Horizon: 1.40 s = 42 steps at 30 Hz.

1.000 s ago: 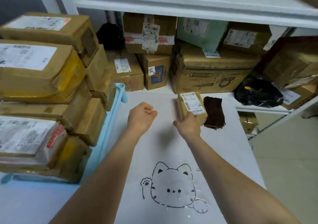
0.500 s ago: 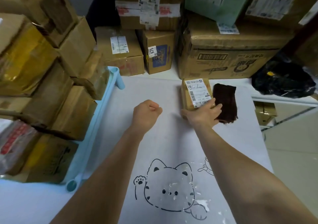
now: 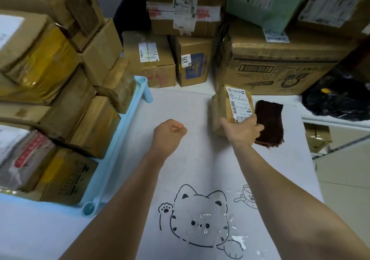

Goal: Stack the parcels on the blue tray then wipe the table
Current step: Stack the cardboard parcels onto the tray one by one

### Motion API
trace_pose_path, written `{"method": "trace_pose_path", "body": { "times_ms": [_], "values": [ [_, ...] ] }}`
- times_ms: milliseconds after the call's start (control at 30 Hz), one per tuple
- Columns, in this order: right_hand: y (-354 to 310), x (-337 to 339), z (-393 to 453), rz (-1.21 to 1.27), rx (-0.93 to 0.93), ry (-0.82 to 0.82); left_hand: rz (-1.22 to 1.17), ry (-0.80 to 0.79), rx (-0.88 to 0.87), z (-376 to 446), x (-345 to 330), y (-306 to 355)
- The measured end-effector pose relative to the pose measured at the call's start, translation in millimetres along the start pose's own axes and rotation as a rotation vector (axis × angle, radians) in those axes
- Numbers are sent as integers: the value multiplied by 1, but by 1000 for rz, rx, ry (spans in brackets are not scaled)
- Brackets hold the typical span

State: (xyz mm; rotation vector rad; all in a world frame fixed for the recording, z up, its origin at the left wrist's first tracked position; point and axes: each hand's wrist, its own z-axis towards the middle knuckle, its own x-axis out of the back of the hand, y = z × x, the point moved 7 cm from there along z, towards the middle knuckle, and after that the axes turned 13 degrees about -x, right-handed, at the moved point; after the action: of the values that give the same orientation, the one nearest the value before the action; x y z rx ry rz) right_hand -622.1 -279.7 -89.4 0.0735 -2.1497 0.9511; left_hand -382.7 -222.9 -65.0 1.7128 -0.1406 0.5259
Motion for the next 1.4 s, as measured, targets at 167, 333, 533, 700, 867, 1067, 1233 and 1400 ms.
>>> {"method": "trace_pose_path", "body": {
  "times_ms": [167, 333, 533, 700, 867, 1067, 1233, 1400],
  "values": [
    [-2, 4, -19, 152, -42, -203, -70, -7, 55, -8, 7, 0],
    [-2, -2, -50, 331, -124, -453, -134, -16, 102, -25, 17, -2],
    [6, -6, -89, 613, -313, -781, -263, -8, 158, -42, 35, 0],
    [18, -12, -116, 774, -505, -941, -308, 84, 183, -52, 61, -1],
    [23, -11, -137, 763, -604, -1046, -334, 172, 114, -54, 85, 12],
    [19, -13, -160, 664, -586, -1172, -334, 99, -39, -55, 98, 40],
    [14, -10, -178, 565, -574, -1216, -253, -38, -212, -61, 94, 68],
    [15, -9, -182, 379, -496, -1195, -335, 71, -219, -55, 107, 70]
  ]
}}
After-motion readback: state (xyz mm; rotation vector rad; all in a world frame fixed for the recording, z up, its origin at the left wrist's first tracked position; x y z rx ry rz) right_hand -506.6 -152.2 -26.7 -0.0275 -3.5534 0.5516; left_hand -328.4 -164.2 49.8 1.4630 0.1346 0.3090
